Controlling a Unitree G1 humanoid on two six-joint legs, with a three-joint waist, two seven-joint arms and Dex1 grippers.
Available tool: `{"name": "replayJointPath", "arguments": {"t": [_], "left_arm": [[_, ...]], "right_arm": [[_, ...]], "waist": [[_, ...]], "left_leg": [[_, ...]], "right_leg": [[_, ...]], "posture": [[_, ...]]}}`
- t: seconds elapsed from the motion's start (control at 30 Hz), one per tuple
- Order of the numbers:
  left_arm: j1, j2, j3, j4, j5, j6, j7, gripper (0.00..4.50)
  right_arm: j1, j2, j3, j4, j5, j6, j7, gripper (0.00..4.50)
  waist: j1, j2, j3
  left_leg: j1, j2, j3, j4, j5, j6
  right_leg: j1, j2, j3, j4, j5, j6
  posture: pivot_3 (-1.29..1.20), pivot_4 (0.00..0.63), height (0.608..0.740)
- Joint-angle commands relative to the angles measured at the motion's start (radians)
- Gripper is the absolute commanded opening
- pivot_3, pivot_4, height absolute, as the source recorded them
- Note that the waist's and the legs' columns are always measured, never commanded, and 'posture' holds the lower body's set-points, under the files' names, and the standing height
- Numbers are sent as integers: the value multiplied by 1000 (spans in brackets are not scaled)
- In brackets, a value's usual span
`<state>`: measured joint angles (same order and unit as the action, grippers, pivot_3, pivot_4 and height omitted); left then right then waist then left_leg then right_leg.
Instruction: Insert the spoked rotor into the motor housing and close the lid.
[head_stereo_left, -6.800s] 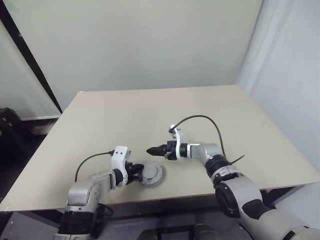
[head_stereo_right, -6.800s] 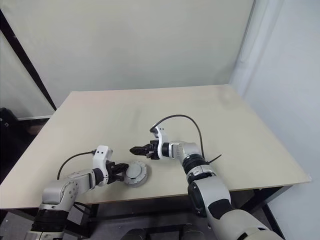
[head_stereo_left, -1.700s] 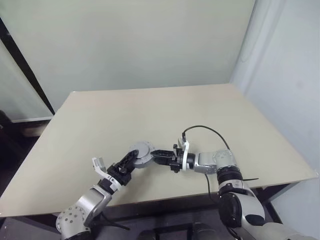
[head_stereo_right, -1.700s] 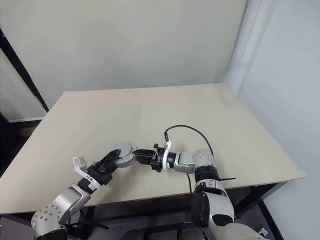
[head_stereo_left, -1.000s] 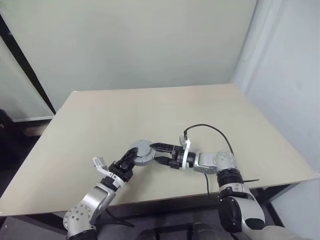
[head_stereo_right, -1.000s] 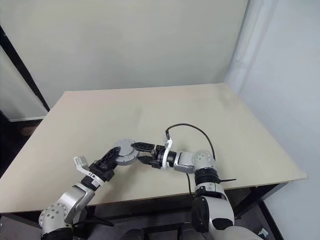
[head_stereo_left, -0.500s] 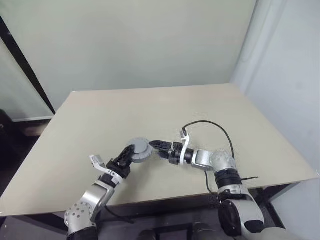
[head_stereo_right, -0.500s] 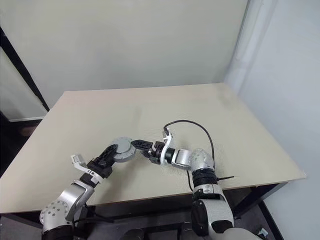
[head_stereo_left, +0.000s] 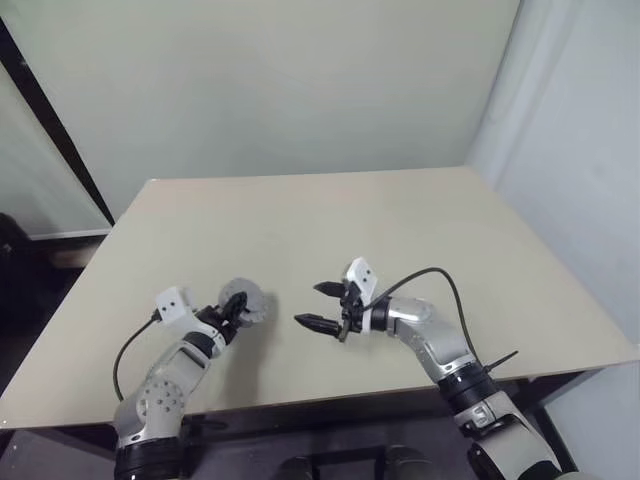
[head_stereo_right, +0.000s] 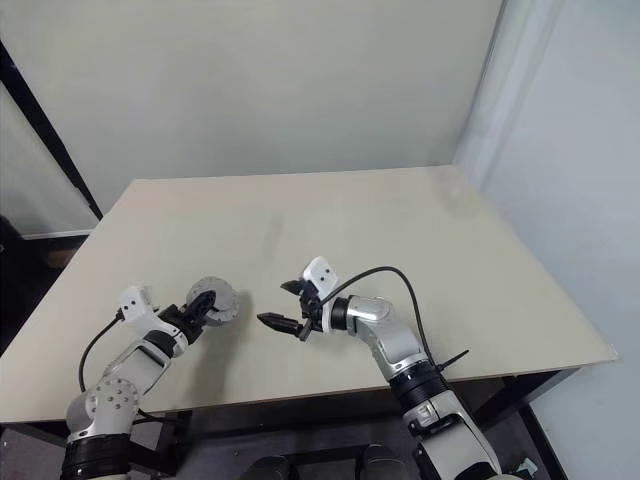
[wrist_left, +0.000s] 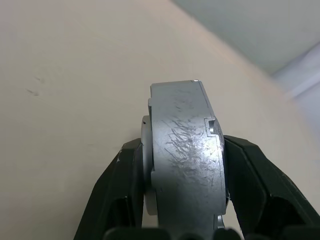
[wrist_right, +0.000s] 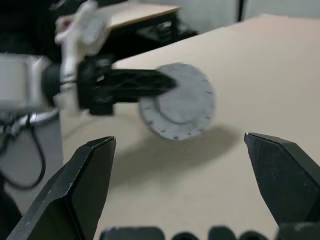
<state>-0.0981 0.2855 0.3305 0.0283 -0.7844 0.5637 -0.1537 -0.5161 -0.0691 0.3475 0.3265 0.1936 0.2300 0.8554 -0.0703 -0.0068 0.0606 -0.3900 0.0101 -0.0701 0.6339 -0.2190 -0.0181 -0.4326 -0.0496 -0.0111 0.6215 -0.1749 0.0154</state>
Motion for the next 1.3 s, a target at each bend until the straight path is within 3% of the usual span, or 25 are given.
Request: {"name": "replayJointPath", "arguments": {"t": [0.03,0.9,1.13,1.3], "left_arm": [[-59,-4,21,-30,24,-63,-29,1969],[-208,24,85,336,208,-202,-70,1969],[-188,34,95,326,243,-201,-50,4343],[-161,37,96,297,314,-242,17,4429]], "right_arm": [[1,0,6,-27,-24,-63,8,4500],[19,-13,-1,18,-122,-101,-71,4500],[18,-10,2,27,-124,-99,-79,4500],[17,-6,5,35,-125,-98,-78,4500]], "waist": [[1,0,0],[2,-3,-1],[0,-3,-1],[3,-3,-1]], "left_leg": [[-1,0,0,0,0,0],[-2,0,0,7,0,0],[5,0,0,7,0,0],[5,0,0,7,0,0]], "right_leg": [[-1,0,0,0,0,0],[0,0,0,3,1,1],[6,0,0,3,1,0],[7,0,0,3,1,0]], "posture": [[0,0,740],[0,0,740],[0,0,740],[0,0,740]]}}
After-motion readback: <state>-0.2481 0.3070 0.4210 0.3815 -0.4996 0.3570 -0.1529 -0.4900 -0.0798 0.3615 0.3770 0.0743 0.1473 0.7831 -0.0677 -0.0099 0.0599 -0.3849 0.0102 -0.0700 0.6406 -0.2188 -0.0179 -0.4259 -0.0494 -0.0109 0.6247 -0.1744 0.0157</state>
